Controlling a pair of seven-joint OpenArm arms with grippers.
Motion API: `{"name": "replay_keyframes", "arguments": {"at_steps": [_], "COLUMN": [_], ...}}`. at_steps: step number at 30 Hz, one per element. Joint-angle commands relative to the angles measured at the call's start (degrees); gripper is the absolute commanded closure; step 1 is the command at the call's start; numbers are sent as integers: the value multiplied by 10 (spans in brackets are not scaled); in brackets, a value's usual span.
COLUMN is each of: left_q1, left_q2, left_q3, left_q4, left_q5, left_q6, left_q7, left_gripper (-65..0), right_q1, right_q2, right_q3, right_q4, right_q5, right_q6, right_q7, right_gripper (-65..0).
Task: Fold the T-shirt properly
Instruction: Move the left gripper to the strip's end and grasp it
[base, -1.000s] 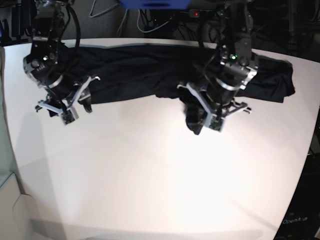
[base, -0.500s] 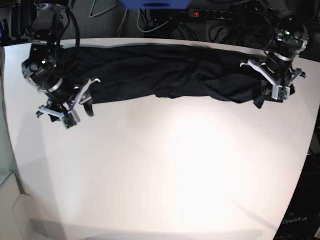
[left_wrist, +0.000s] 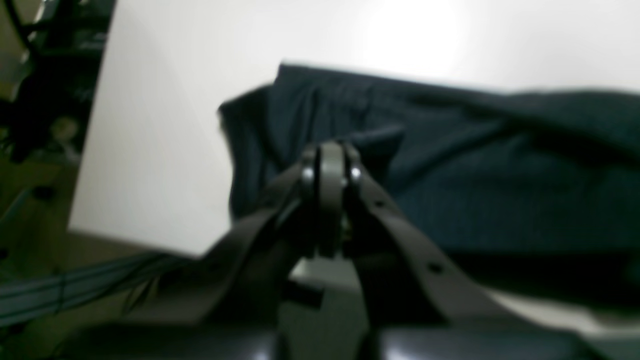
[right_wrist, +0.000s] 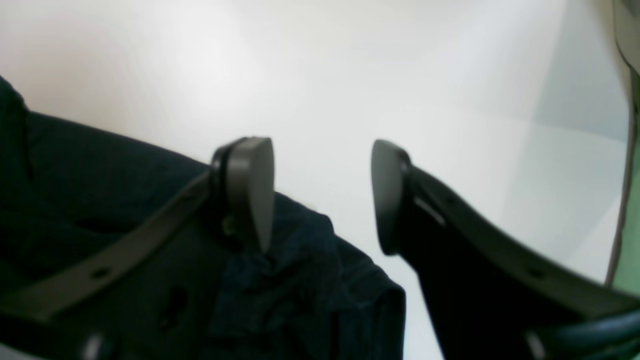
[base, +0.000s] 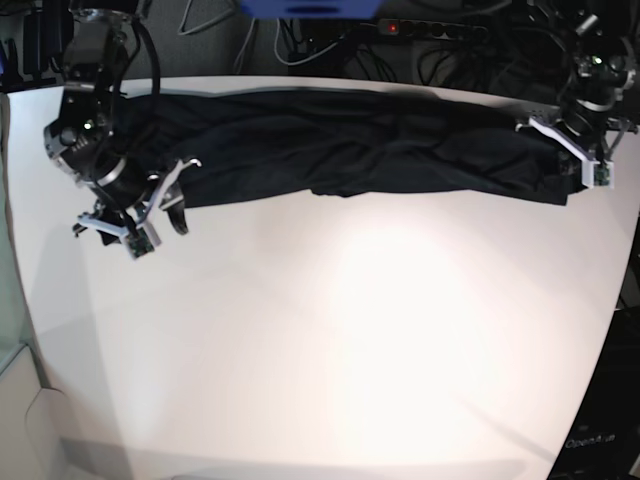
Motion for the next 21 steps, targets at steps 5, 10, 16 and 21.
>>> {"name": "replay_keyframes", "arguments": {"at_steps": [5,10,16,21], "left_q1": [-8,-6,-6,-4], "left_q2": [-19,-23,-24,-24], "left_q3": [-3,-3,-3,-4], "left_q4": [-14,-16,-43,-46], "left_q5": [-6,-7,-7,-7], "left_q6": [1,1,1,1], "left_q7": [-6,-4,-8,-8], "left_gripper": [0,0,0,0], "right_q1": [4,2,-11,-36], "right_q2": [12,18,18,4], "right_q3": [3,4,6,7], "right_q4": [10,10,10,10], "right_q5": [7,7,7,8], "right_q6": [2,2,2,2], "right_q7": [12,12,8,12], "right_gripper": [-322,-324,-323,-321]}}
